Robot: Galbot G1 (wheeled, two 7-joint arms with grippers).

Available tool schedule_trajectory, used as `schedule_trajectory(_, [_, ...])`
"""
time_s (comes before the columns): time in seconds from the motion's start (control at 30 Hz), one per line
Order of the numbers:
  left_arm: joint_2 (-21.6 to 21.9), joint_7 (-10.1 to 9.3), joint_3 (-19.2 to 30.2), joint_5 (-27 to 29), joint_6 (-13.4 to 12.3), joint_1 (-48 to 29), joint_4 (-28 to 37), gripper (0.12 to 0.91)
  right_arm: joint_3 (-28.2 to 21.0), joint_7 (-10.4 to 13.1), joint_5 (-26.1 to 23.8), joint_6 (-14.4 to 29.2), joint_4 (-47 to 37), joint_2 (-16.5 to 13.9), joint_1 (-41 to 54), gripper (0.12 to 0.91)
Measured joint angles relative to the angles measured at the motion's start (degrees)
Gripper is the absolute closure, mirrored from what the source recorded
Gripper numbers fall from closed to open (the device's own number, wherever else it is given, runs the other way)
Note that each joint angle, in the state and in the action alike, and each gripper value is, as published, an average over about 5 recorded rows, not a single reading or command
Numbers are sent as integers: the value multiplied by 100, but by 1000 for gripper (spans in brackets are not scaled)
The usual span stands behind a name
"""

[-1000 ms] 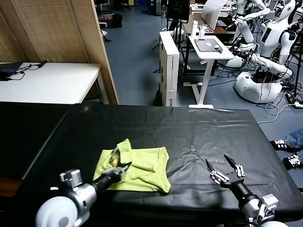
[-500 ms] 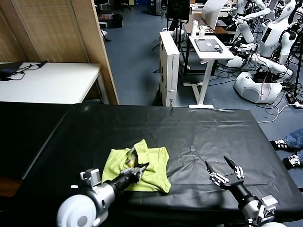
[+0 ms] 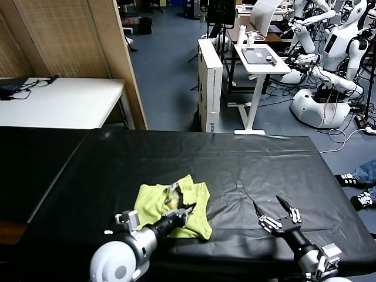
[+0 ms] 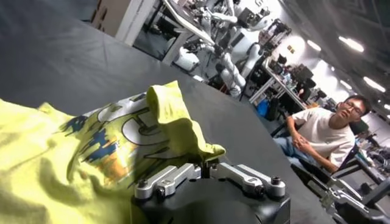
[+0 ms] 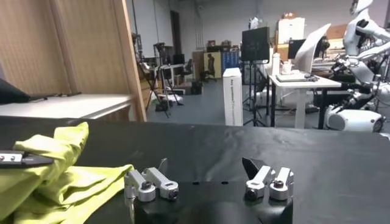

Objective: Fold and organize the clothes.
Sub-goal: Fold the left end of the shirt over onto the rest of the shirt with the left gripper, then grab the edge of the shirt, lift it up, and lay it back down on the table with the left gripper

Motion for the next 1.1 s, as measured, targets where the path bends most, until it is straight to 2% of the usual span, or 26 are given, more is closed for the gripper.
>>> schedule_trajectory(0.13, [-69, 13, 39, 119, -10, 18, 71, 850, -60, -4, -17, -9, -11, -44, 46, 118])
schedule_trajectory(0.2, [-84, 20, 42, 152, -16, 22, 82, 808, -114, -8, -30, -10, -28, -92, 86, 118])
schedule_trajectory(0.33, [-98, 31, 43, 192, -20, 36, 59, 597, -259, -20, -57, -17, -61, -221, 177, 118])
schedule_trajectory(0.5, [-130, 32, 1, 217, -19, 94, -12, 277, -520, -4, -5, -125, -58, -418, 325, 118])
schedule_trajectory(0.6, [-101, 32, -93, 215, -11, 164, -112, 156, -756, 23, 153, -313, -67, -572, 472, 118])
schedule_trajectory(0.77, [136, 44, -469, 211, -86, 343, -392, 124, -1388, 52, 244, -652, -195, -933, 985, 118])
schedule_trajectory(0.87, [364, 58, -809, 280, -200, 458, -492, 123, -1850, 178, 234, -781, -321, -1070, 1448, 118])
schedule_trajectory(0.97, [557, 102, -1152, 428, -285, 577, -533, 123, -2318, 289, 67, -933, -464, -1074, 1945, 118])
schedule_trajectory(1.1, [617, 141, -1436, 609, -309, 752, -608, 123, -2930, 272, -372, -1119, -673, -985, 2569, 118])
